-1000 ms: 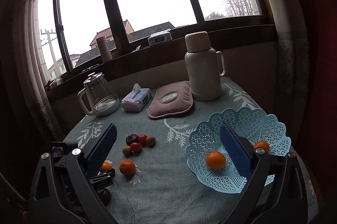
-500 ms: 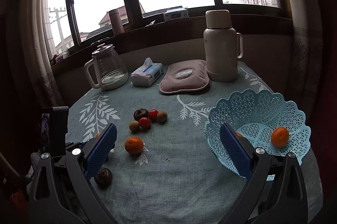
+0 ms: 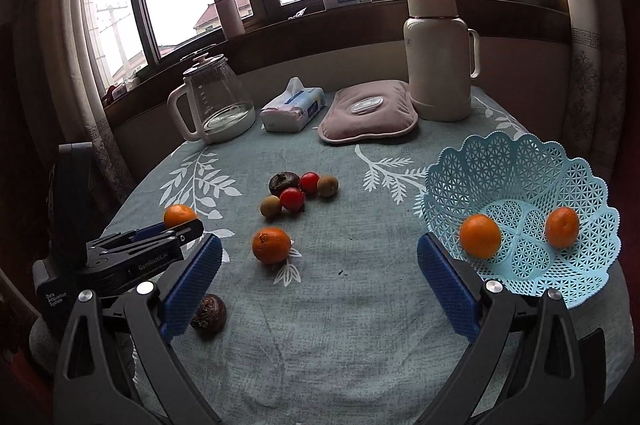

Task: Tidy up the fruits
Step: 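Lift the orange with the left gripper while the right gripper moves to the brown fruit, then close the right gripper on the brown dried fruit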

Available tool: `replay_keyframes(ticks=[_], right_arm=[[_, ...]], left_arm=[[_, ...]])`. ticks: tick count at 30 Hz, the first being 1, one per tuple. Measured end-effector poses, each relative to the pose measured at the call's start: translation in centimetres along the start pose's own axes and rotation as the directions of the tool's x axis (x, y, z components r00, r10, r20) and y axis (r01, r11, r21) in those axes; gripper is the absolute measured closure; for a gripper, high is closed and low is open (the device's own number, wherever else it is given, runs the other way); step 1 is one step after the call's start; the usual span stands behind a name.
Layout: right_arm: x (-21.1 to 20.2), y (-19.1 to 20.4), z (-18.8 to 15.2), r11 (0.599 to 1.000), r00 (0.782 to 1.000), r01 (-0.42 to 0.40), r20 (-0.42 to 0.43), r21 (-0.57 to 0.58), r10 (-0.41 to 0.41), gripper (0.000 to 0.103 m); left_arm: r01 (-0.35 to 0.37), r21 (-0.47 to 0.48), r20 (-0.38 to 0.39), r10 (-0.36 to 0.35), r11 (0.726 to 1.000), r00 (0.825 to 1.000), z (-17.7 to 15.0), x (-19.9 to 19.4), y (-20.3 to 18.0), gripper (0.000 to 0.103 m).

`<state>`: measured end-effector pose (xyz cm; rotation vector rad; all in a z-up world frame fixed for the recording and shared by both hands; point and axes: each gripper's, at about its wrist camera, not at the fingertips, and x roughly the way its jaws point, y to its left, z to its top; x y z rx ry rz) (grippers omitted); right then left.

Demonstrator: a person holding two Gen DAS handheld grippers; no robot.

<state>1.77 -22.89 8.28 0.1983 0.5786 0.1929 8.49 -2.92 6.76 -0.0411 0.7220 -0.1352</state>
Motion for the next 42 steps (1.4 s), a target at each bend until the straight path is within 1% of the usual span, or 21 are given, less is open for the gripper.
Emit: replay_keyframes(ticks=[5,10,17,20,25,26,28,33,37,42], right_arm=[[0.9,1.6,-1.3,0.999,0.999,-0.024,-0.04,-0.035,0.023,0.003],[2.1,3.4,-2.7,0.997,0.994,-0.054,-0.096,-0.062,0.048,0.003],[3.7,7.1,-4.7,0.982,0.977,-0.131,-0.185,-0.137,0.104,0.003],[4.3,8.4,-4.8,0.977,0.969,-0.158,-0.214,-0.142,0.126,0.003],[5.8,9.2,-4.8,0.981,0.962,-0.149,-0.249,-0.127,0.114,0.006],[6.2,9.3,-4.9,0.982,0.959,-0.145,-0.261,-0.121,0.11,0.007],[7.0,9.2,-4.9,0.984,0.951,-0.142,-0.289,-0.108,0.105,0.014],[8.2,9.1,-4.9,0.987,0.94,-0.125,-0.331,-0.098,0.086,0.024],[8.8,9.6,-5.1,0.985,0.935,-0.115,-0.35,-0.127,0.064,0.033],[9.1,10.3,-5.5,0.98,0.932,-0.098,-0.36,-0.172,0.03,0.041]], left_arm=[[-0.017,-0.02,0.037,0.018,1.0,0.999,0.6,-1.5,1.0,0.058],[-0.018,-0.047,0.076,0.022,0.999,0.997,1.1,-3.1,2.1,0.058],[-0.018,-0.06,0.115,0.025,0.998,0.993,1.5,-4.9,3.2,0.058],[-0.016,-0.059,0.132,0.023,0.998,0.991,1.7,-5.6,3.6,0.058],[-0.019,-0.063,0.161,0.029,0.998,0.986,1.9,-6.9,4.6,0.058],[-0.018,-0.066,0.165,0.028,0.998,0.986,1.9,-7.0,4.8,0.058],[-0.016,-0.073,0.17,0.028,0.997,0.985,1.8,-7.3,5.3,0.058],[-0.009,-0.093,0.167,0.024,0.996,0.986,1.5,-7.2,6.2,0.058],[-0.005,-0.105,0.159,0.021,0.994,0.987,1.1,-7.0,6.8,0.058],[-0.001,-0.121,0.16,0.02,0.993,0.987,1.0,-7.1,7.5,0.058]])
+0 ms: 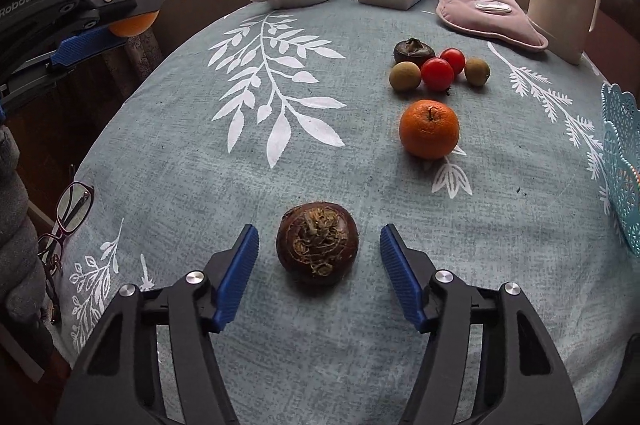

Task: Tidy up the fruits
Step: 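Close the right gripper on the brown dried fruit, then carry the brown fruit into the basket and open the right gripper while left holds orange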

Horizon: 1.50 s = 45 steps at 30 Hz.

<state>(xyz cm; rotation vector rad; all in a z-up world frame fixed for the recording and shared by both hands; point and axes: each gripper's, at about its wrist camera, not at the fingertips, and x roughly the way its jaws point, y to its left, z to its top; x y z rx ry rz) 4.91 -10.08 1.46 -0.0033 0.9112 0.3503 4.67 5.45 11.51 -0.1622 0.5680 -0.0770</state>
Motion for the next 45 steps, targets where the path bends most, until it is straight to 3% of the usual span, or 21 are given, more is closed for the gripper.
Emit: replay_keyframes(ticks=[13,27,36,45], right_arm=[[-0.2,0.7,-0.3,0.998,0.999,0.041,0.008,-0.044,-0.041,0.061],[-1.8,0.0,-0.3,1.0,0.999,0.026,0.04,-0.012,-0.026,0.061],[-5.1,-2.4,0.9,0.998,0.991,0.032,0.127,0.058,-0.039,0.061],[-9.1,-6.7,1.7,0.984,0.97,0.064,0.22,0.165,-0.1,0.061]], left_arm=[[0.012,0.004,-0.001,-0.012,1.0,1.0,-0.2,-0.2,-0.3,0.058],[0.01,-0.002,-0.011,-0.01,1.0,1.0,-0.5,0.0,-0.2,0.058],[0.012,0.0,-0.012,-0.012,1.0,1.0,-0.6,-0.1,-0.3,0.058],[0.018,0.008,-0.015,-0.017,1.0,1.0,-0.9,-0.1,-0.7,0.058]])
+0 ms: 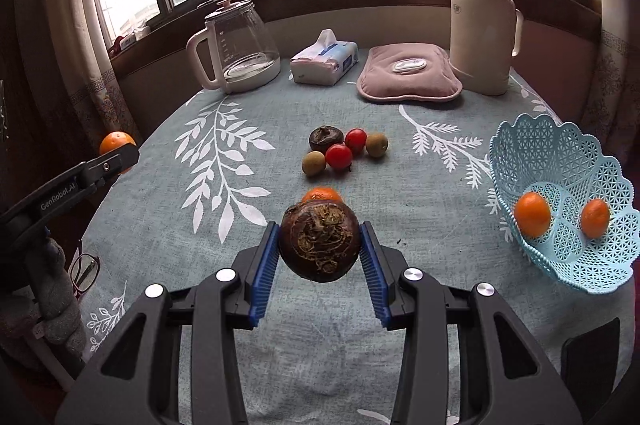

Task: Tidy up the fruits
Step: 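Carry the brown fruit into the basket and open the right gripper while left holds orange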

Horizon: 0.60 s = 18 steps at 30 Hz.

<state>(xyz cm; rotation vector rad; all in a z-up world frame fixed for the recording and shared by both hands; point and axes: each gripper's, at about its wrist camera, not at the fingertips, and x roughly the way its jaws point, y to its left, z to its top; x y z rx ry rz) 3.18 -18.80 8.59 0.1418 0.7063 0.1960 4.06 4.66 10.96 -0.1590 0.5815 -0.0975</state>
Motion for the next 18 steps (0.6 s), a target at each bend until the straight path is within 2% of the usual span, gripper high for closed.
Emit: replay_keyframes(ticks=[10,18], right_arm=[[-3.2,-6.3,1.2,0.988,0.991,0.094,0.081,0.121,-0.104,0.061],[-4.9,-11.8,1.2,0.959,0.974,0.179,0.1,0.222,-0.205,0.061]], left_arm=[[0.004,0.01,-0.011,-0.004,1.0,1.0,-0.4,0.1,-0.5,0.058],[0.005,0.026,-0.026,-0.004,1.0,1.0,-0.6,0.4,-1.1,0.058]])
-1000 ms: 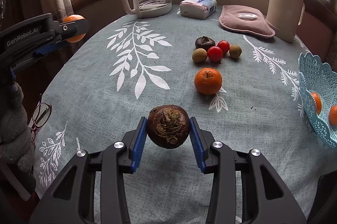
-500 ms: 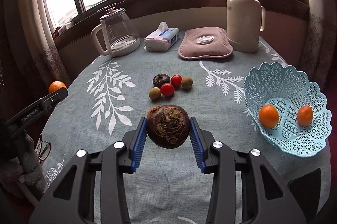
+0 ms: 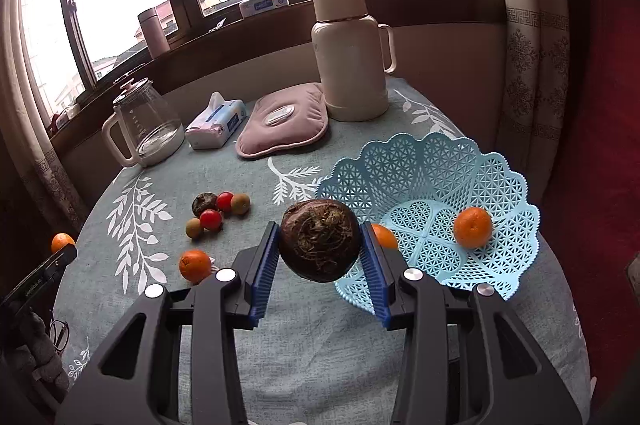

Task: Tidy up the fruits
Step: 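Carry the brown fruit into the basket and open the right gripper while left holds orange, then carry the orange to the blue basket and open the left gripper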

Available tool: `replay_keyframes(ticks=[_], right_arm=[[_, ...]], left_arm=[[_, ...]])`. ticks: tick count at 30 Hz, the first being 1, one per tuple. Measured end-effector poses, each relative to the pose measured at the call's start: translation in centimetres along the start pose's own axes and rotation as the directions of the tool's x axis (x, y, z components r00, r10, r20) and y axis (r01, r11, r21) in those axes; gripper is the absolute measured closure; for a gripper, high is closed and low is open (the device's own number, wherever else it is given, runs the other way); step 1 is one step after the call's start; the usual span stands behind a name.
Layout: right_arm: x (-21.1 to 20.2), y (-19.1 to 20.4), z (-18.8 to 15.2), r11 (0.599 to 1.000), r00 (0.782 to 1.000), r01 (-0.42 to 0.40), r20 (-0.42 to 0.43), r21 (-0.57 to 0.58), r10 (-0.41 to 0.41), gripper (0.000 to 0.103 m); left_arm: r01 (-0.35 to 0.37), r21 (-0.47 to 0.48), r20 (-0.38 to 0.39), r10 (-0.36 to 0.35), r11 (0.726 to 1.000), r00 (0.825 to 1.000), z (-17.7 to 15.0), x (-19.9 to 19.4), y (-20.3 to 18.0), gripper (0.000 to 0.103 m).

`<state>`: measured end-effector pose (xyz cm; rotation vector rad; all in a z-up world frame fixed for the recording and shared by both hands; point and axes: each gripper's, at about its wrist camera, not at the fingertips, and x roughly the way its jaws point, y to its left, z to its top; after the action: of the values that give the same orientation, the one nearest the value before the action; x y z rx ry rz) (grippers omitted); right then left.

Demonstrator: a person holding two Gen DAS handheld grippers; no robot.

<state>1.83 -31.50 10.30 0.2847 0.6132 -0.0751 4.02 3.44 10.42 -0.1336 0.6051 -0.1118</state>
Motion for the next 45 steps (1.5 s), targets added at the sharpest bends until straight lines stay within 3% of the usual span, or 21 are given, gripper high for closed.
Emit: replay_keyframes(ticks=[11,24,27,29,38,45], right_arm=[[1.3,-5.6,0.2,0.99,0.996,0.09,-0.022,0.108,-0.088,0.061],[3.4,-8.3,-0.7,0.974,0.986,0.158,-0.087,0.16,-0.145,0.061],[3.2,-8.6,-0.6,0.973,0.987,0.149,-0.085,0.176,-0.136,0.056],[3.0,-8.6,-0.5,0.972,0.988,0.144,-0.077,0.186,-0.132,0.05],[0.6,-8.8,0.8,0.969,0.992,0.125,0.004,0.215,-0.129,0.05],[-1.6,-9.7,2.3,0.962,0.989,0.093,0.09,0.256,-0.12,0.041]], left_arm=[[-0.003,0.021,-0.008,0.004,1.0,1.0,-0.2,0.1,-0.7,0.058],[0.002,0.04,-0.012,-0.001,0.999,1.0,-0.2,0.2,-1.6,0.058],[0.003,0.045,-0.013,-0.003,0.999,1.0,-0.2,0.2,-1.8,0.058],[0.004,0.049,-0.013,-0.003,0.999,1.0,-0.2,0.1,-2.0,0.058],[0.02,0.091,-0.014,-0.018,0.996,1.0,-0.3,0.0,-3.9,0.058],[0.046,0.149,-0.032,-0.041,0.988,0.999,-0.7,0.5,-7.0,0.058]])
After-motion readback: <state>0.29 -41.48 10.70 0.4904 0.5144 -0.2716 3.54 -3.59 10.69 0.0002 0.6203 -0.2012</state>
